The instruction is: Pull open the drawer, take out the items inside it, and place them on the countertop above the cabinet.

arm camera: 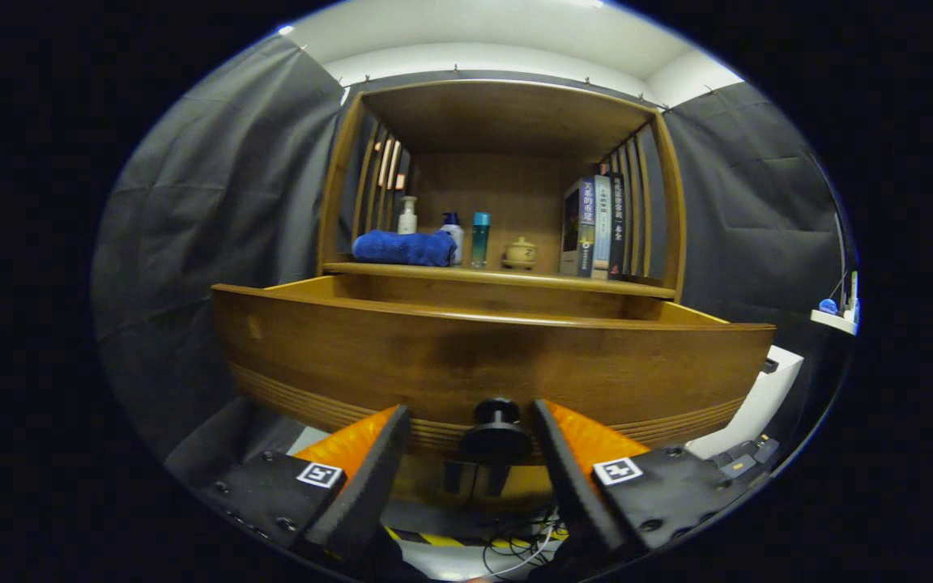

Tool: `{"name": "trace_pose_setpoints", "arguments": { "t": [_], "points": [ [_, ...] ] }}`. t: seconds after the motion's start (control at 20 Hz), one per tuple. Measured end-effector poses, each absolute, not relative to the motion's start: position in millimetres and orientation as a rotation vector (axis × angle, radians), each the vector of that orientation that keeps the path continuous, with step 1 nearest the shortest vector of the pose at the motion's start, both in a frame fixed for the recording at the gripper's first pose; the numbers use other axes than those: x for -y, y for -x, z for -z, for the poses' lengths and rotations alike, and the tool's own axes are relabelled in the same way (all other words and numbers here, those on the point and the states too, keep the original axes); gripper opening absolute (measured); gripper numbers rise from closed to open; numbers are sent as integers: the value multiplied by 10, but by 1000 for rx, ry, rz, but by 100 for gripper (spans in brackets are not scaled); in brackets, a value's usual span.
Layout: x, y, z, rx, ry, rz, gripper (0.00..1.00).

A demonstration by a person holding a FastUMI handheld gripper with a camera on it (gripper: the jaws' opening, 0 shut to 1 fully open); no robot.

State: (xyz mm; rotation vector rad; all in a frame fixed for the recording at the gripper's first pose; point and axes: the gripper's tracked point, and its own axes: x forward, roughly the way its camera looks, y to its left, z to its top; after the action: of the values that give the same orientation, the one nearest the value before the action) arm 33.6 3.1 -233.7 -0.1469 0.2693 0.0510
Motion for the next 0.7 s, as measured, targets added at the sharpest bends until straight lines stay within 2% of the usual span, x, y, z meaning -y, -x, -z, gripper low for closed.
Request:
{"name": "trace_pose_setpoints", "arguments": {
  "t": [0.1, 0.25, 0.4, 0.7],
  "points": [
    [-28, -315, 2288, -261, 157, -50, 100],
    [-75, -292, 2071, -239, 135, -62, 100],
    [-92, -355, 1558, -167, 108, -65, 99],
    [-94, -888, 580, -111, 84, -88, 98]
  ]
}}
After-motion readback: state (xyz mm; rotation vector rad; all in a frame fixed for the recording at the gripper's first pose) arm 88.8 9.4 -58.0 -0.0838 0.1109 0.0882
